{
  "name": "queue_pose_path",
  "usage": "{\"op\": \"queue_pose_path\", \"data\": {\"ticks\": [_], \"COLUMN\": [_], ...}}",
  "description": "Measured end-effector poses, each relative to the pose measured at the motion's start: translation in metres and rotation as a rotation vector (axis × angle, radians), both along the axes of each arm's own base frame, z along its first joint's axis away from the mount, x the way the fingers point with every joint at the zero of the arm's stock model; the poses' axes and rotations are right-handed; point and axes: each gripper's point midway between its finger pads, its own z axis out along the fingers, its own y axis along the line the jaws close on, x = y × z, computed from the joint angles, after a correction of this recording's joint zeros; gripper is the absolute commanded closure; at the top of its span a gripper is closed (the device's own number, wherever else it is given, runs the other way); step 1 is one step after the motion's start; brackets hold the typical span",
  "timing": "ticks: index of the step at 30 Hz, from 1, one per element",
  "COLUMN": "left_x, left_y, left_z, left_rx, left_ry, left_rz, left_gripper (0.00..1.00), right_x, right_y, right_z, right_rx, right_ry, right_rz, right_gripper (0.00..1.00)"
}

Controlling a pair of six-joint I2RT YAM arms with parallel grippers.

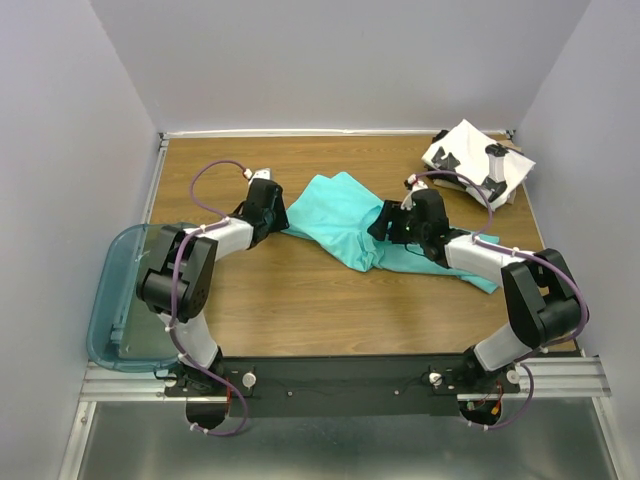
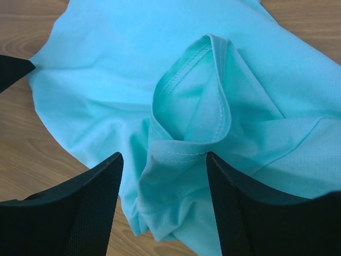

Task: Fold and stack the t-shirts
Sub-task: Flatten the tshirt out

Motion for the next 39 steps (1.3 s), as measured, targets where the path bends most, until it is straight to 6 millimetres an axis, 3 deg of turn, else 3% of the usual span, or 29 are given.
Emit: {"op": "queue_pose_path", "data": {"ticks": [10,13,14,17,18,21,24,26,30,33,36,38,39], "left_x": [-0.008,-0.010,-0.010,-0.010,-0.011,-0.011,-0.013,-0.011,0.020,0.041,0.030,0.010,0.001], "left_y": [0.005,0.004,0.003,-0.001,-0.002,-0.003,-0.009,-0.013,-0.031,-0.040,-0.035,-0.026,-0.021], "left_z": [-0.014,-0.015,-0.016,-0.017,-0.018,-0.018,-0.014,0.000,0.082,0.183,0.273,0.315,0.327], "left_rx": [0.052,0.066,0.072,0.081,0.082,0.084,0.060,0.039,-0.020,-0.064,-0.086,-0.089,-0.088], "left_ry": [0.069,0.080,0.082,0.088,0.091,0.092,0.090,0.080,-0.059,-0.247,-0.414,-0.496,-0.519], "left_rz": [-0.009,-0.017,-0.021,-0.038,-0.041,-0.049,-0.079,-0.096,-0.131,-0.154,-0.167,-0.167,-0.166], "left_gripper": [0.50,0.59,0.70,1.00,1.00,1.00,1.00,1.00,1.00,1.00,1.00,1.00,1.00], "right_x": [0.002,0.002,0.001,0.000,0.000,0.000,-0.001,-0.002,0.003,0.012,0.012,0.004,-0.004], "right_y": [0.011,0.015,0.016,0.017,0.018,0.018,0.017,0.015,0.008,0.002,-0.009,-0.019,-0.025], "right_z": [0.004,-0.001,-0.003,-0.006,-0.006,-0.006,-0.004,0.003,0.044,0.106,0.180,0.230,0.252], "right_rx": [0.017,0.014,0.014,0.014,0.014,0.015,0.013,0.007,-0.024,-0.026,-0.014,0.006,0.018], "right_ry": [-0.003,0.011,0.015,0.026,0.027,0.027,0.024,0.013,-0.052,-0.175,-0.322,-0.424,-0.471], "right_rz": [0.026,0.035,0.037,0.039,0.040,0.040,0.039,0.036,0.023,-0.002,-0.042,-0.070,-0.082], "right_gripper": [0.33,0.38,0.40,0.58,0.77,1.00,1.00,1.00,0.99,1.00,1.00,0.99,0.99]}}
